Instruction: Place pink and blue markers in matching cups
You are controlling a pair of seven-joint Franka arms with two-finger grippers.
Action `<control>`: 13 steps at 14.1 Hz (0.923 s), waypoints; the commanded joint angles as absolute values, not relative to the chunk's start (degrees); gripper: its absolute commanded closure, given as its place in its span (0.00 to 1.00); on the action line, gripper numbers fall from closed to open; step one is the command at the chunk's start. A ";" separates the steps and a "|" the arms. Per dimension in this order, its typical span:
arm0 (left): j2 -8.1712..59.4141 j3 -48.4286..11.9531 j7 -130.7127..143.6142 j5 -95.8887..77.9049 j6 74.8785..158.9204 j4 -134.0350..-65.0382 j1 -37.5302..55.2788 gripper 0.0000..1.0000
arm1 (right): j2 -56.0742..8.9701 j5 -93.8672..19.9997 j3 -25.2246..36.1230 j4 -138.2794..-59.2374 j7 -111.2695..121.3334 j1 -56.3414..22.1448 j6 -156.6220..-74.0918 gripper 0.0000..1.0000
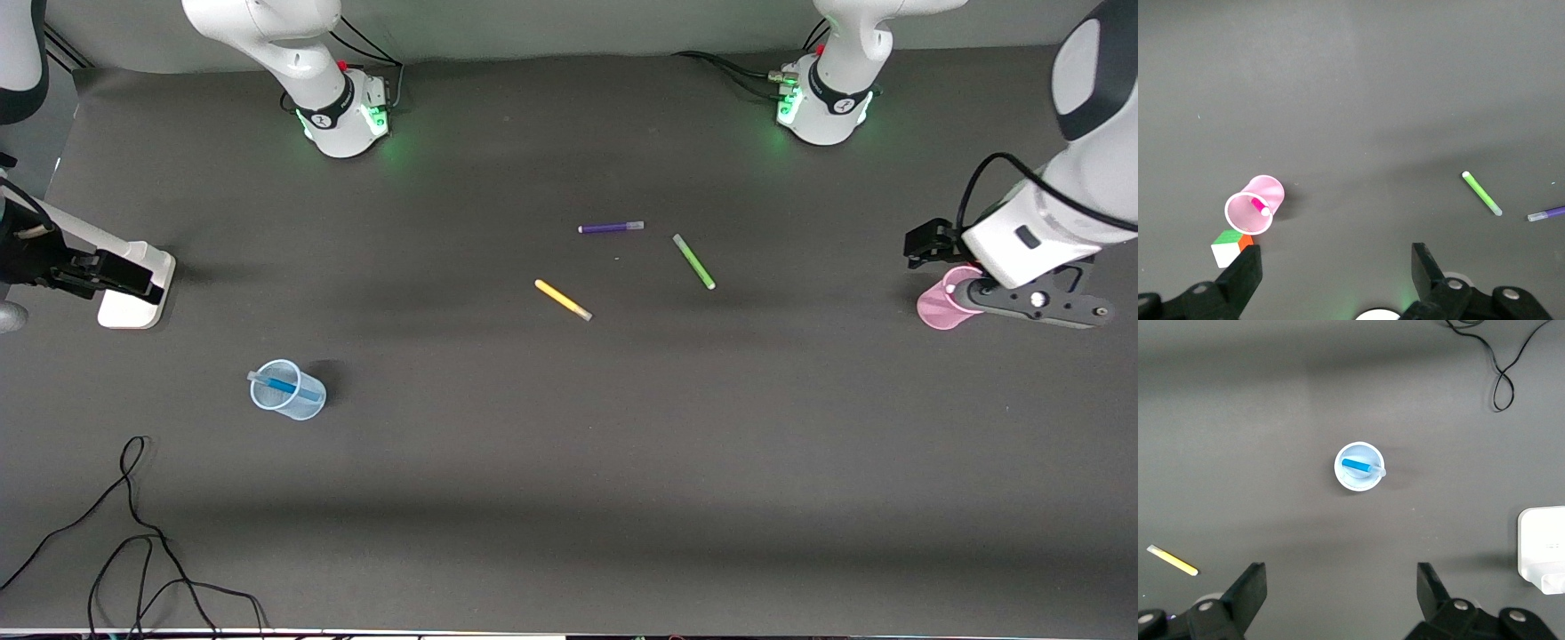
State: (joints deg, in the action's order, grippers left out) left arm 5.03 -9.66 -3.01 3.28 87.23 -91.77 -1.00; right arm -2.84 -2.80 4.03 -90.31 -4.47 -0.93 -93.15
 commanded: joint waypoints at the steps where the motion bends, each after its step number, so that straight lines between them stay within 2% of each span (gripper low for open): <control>1: 2.37 -8.96 0.17 4.39 88.06 -95.01 0.00 0.00 | -1.59 -1.76 4.22 -89.65 -2.03 -1.14 -91.67 0.00; 2: 2.11 -8.96 0.44 4.39 88.85 -95.44 0.00 0.00 | -1.23 -1.76 4.31 -89.74 -1.59 -1.14 -91.58 0.00; 6: -4.91 -8.35 1.05 3.87 98.25 -105.89 -0.01 0.00 | -0.62 -1.32 5.36 -89.91 -0.97 -1.14 -90.18 0.00; 8: -5.27 -5.55 2.54 3.69 98.00 -104.86 2.18 0.00 | -0.53 -0.27 5.36 -90.17 -0.88 -1.23 -89.65 0.00; 13: -2.56 -5.19 2.55 3.69 97.04 -101.87 1.85 0.00 | -0.35 0.44 5.45 -90.35 0.70 -1.14 -89.56 0.00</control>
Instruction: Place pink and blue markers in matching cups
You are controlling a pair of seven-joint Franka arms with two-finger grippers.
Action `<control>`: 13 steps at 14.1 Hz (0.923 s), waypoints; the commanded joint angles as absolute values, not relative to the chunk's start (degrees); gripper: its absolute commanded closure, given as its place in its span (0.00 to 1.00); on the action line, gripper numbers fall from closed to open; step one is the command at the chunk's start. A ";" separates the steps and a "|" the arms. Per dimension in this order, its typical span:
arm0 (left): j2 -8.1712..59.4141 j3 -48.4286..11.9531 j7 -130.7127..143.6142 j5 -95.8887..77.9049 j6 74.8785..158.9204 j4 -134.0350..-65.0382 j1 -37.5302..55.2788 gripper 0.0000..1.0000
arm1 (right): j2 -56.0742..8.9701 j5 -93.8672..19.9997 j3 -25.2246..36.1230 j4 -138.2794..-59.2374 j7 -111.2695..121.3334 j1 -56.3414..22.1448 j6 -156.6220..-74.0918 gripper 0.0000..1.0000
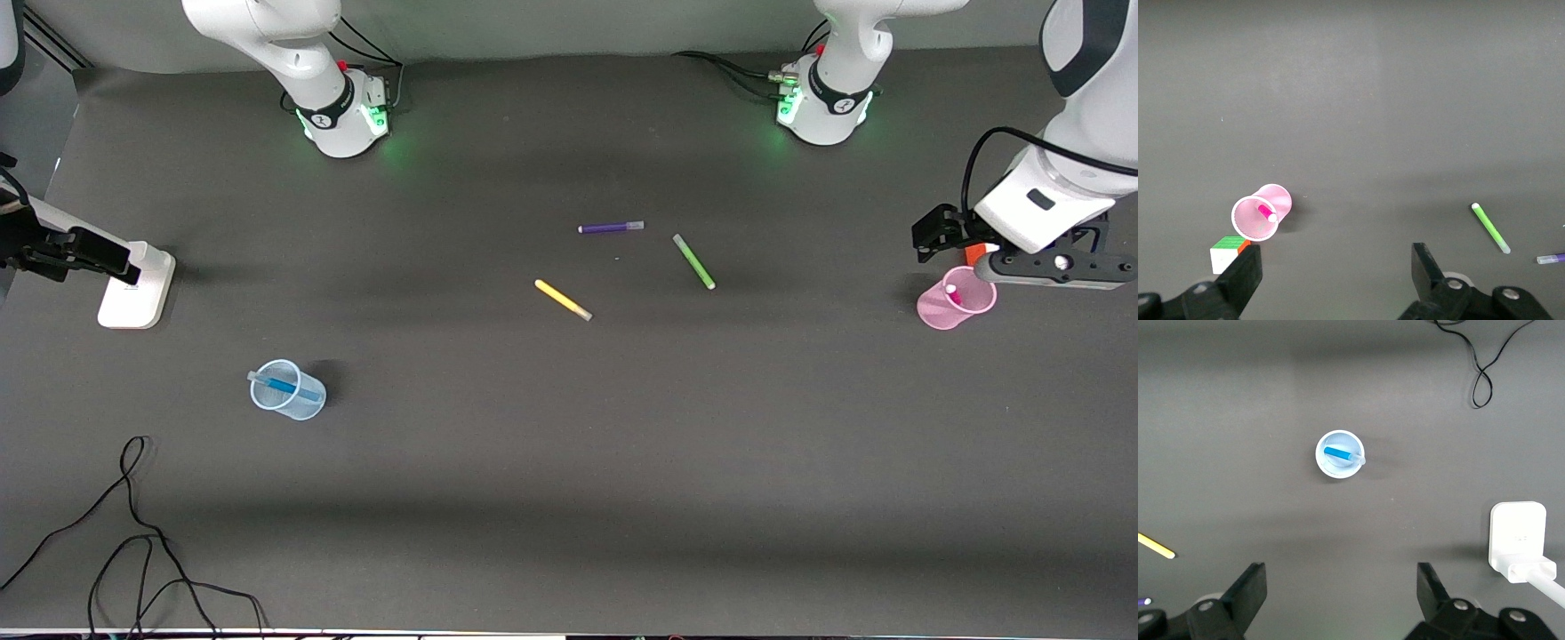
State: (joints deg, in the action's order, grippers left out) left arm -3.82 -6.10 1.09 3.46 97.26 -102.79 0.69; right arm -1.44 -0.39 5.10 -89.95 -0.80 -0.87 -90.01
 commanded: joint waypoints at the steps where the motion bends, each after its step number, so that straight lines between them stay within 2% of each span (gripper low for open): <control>1: -2.46 -5.27 2.64 3.69 95.81 -101.60 2.11 0.00 | -0.53 0.09 5.45 -90.18 0.70 -1.14 -89.56 0.00; 13: -2.02 -5.27 2.20 3.52 96.06 -101.51 1.76 0.00 | -0.79 -1.67 5.45 -89.91 1.58 -1.23 -89.30 0.00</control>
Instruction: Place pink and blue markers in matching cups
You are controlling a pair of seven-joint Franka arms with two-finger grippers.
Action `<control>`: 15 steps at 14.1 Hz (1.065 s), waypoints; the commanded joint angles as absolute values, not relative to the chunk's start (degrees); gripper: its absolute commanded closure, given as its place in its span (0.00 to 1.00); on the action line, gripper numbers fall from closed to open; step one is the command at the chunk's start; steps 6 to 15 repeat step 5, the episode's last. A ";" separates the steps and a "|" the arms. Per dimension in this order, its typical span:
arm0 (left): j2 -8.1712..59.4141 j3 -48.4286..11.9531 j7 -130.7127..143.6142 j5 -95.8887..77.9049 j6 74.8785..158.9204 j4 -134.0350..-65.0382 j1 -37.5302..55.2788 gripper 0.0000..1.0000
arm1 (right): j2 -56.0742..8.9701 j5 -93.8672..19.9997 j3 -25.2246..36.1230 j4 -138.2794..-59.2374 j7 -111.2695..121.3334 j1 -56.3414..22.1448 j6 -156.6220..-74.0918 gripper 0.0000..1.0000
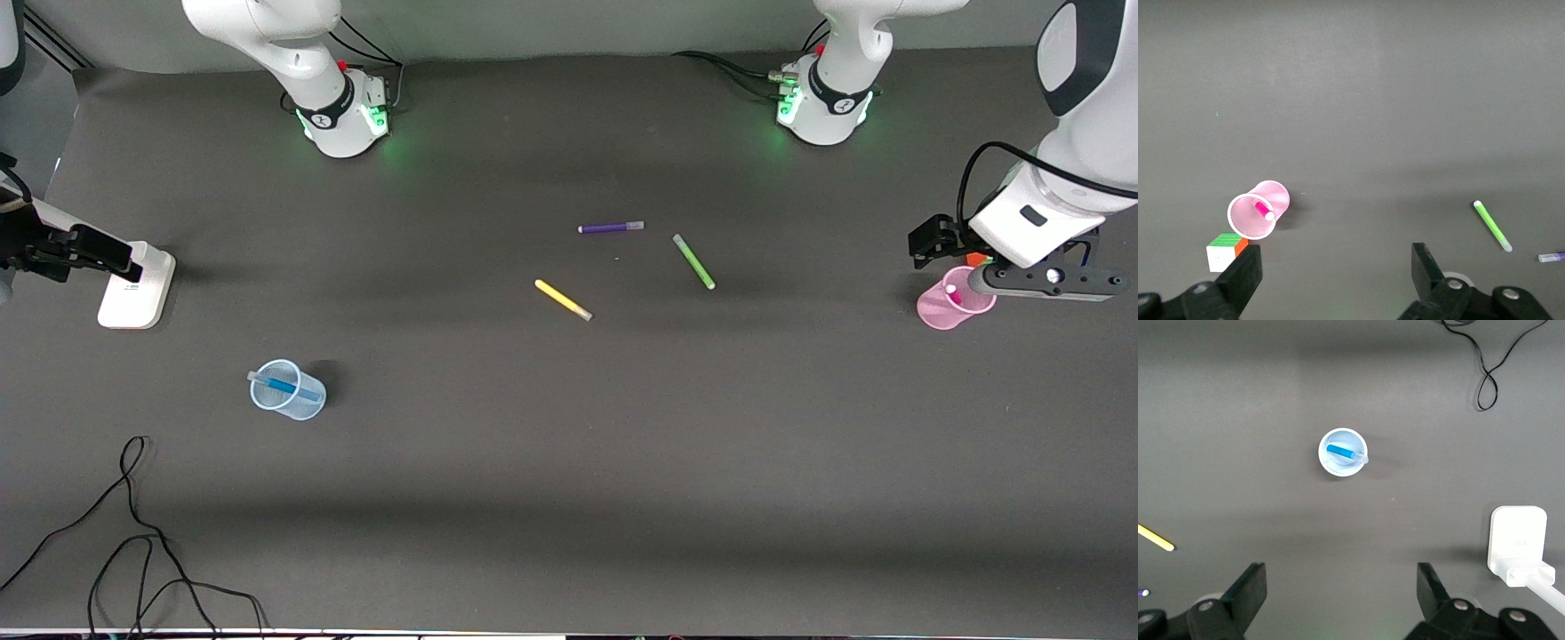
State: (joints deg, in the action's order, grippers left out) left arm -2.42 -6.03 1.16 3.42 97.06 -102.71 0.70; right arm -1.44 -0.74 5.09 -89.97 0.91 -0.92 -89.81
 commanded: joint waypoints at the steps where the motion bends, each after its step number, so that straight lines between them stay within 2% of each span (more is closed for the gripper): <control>1: -2.02 -5.27 2.20 3.52 95.89 -101.60 1.76 0.00 | -0.79 -1.67 5.45 -89.91 1.58 -1.23 -89.30 0.00; 15: -2.02 -5.27 2.11 3.52 95.80 -101.60 1.76 0.00 | -0.79 -1.85 5.36 -89.83 1.58 -1.23 -89.30 0.00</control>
